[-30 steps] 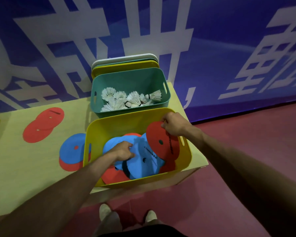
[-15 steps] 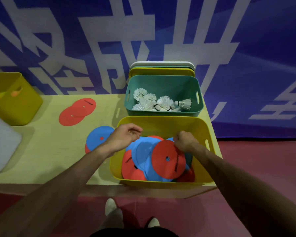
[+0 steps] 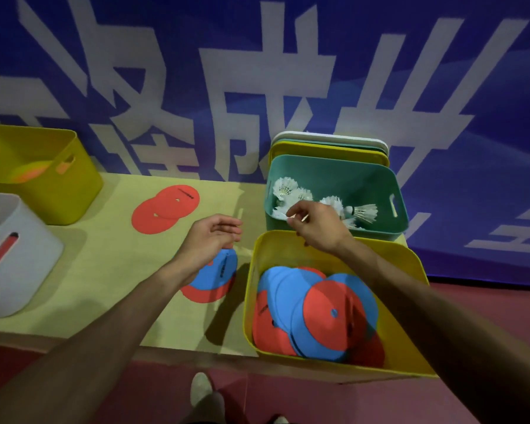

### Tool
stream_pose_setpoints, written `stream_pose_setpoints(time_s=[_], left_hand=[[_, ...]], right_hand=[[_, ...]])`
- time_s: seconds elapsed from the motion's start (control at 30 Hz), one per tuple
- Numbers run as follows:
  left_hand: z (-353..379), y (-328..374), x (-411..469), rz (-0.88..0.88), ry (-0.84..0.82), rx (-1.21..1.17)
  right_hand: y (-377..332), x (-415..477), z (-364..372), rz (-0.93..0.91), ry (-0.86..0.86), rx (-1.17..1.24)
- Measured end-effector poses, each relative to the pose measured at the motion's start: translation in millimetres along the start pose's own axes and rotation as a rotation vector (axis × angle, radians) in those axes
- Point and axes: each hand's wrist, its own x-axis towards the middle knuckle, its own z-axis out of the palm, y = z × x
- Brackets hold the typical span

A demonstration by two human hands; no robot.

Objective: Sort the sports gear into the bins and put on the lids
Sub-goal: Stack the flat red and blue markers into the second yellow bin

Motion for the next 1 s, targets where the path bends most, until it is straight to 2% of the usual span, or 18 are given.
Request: stream_pose_setpoints(time_s=[0.2, 0.43, 0.57, 0.77, 1.0], left_hand=[[-68.0, -27.9, 18.2, -0.085, 0.070, 0.013], [-125.6, -71.3, 45.2, -0.205, 0.126, 0.002], [-149.0, -102.7, 53.9, -0.301, 0.083, 0.016], [-171.5, -143.0, 59.4, -0.430, -0.017, 0.071], [-176.5, -179.8, 63.9, -0.503, -0.111, 0.066]], right_hand=[[-58.0, 48.1, 51.3, -0.021, -0.082, 0.012], [-85.7, 92.5, 136.2, 0.186, -0.297, -0.044], [-80.0, 108.7, 189.5, 0.353, -0.404, -0.129], [-57.8, 107.7, 227.9, 0.580, -0.406, -0.268], [-51.5, 102.2, 256.6, 0.665, -0.412, -0.350]])
